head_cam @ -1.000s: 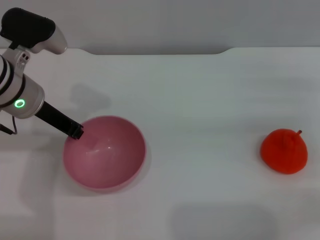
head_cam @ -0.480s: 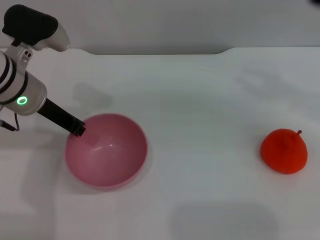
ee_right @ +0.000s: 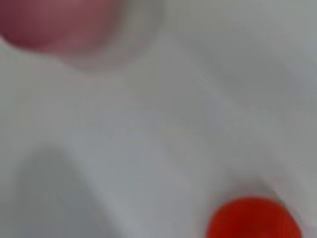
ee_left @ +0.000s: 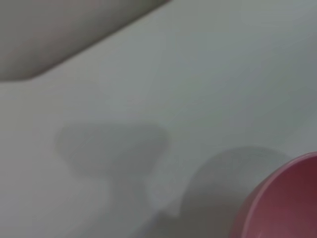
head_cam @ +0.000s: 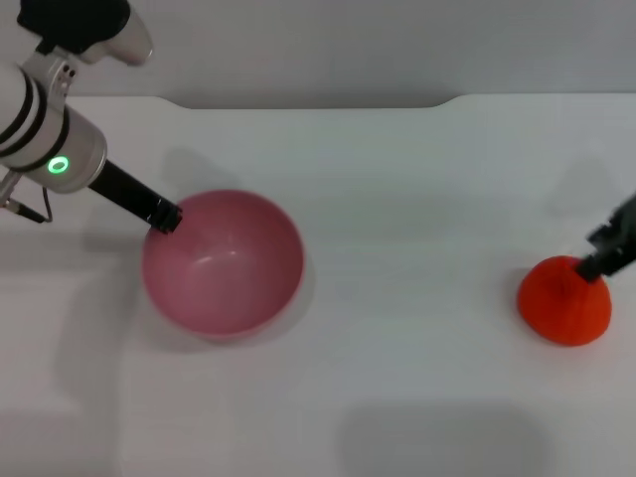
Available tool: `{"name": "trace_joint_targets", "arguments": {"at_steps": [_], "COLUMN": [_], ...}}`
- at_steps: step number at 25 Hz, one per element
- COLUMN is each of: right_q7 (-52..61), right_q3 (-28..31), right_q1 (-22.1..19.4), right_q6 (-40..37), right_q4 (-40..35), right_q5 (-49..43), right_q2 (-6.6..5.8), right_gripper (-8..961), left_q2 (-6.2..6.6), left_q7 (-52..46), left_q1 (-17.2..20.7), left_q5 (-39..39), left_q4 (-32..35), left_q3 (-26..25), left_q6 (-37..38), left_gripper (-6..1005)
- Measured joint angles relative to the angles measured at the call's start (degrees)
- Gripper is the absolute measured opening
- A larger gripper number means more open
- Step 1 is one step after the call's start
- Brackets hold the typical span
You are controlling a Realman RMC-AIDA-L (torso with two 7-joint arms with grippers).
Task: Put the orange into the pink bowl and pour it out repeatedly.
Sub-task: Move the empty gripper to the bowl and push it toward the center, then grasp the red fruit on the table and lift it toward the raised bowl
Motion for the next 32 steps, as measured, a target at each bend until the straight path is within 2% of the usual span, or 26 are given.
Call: {"name": "trace_joint_targets", "arguments": {"at_steps": [4,8,16,27,32], "right_q7": [2.74,3.58,4.11,4.5,5.92], "right_q3": [-4.32,-5.32,-6.11,-7.62,-8.85], "right_q1": [-0.76,-2.2,-3.38,-3.54,-3.23], "right_q6": [0.7,1.34,5.23,9.77,12.29], "right_q4": [-5.32,-8.86,-8.7,-4.83,-1.69], "right_q5": [-5.12,-6.08,-9.43,-10.9,-12.42], "right_q2": [2.73,4.72,6.98,7.68,7.81], "right_gripper": [523,523,523,521,492], "left_q2": [-0.05,-0.13,-0.25,-0.28,-0.28], "left_q7": [0.04,0.06,0.07,-0.03,-0.04], "left_q1": [-0.99,-1.57,-2.26,-2.02,-1.95], "left_q5": [0.01,-0.07,-0.22,-0.22,-0.21], "left_q4": [0.0,0.31,0.4,0.42,0.44], "left_q3": [-0.16,0.09,0.28,1.43,1.43], "left_q6": [-0.42,-0.41,0.14,0.61,1.05], "left_gripper": [42,42,43,43,43]}}
